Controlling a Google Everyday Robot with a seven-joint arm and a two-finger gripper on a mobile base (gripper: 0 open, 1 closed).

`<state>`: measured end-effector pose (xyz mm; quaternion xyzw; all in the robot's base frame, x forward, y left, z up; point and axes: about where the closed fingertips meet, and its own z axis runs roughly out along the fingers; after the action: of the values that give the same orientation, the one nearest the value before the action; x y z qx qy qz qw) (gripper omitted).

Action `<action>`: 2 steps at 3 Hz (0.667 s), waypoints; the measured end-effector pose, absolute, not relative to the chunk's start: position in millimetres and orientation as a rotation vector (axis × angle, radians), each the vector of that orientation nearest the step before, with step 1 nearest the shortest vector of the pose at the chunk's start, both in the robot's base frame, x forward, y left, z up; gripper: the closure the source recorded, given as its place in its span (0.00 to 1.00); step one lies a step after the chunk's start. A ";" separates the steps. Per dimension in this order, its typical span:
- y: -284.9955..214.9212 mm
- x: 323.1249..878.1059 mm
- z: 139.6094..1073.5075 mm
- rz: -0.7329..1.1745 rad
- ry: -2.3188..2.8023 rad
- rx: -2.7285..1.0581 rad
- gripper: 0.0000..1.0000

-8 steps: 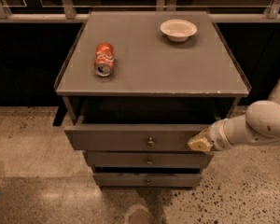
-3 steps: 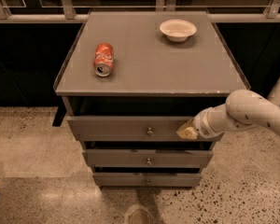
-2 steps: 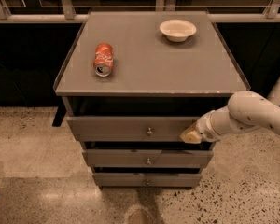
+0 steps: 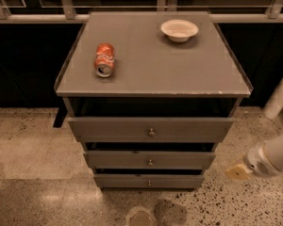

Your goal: Close top drawer

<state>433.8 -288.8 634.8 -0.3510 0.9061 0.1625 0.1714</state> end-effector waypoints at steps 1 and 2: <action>-288.7 428.7 646.8 0.439 2.569 -0.991 0.59; -287.6 430.2 644.4 0.444 2.568 -0.995 0.36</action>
Offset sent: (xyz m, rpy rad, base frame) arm -0.0065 -0.0007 0.0136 -0.0127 -0.0136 -0.0097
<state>430.2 -287.6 644.4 -0.3513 0.9063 0.1568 0.1748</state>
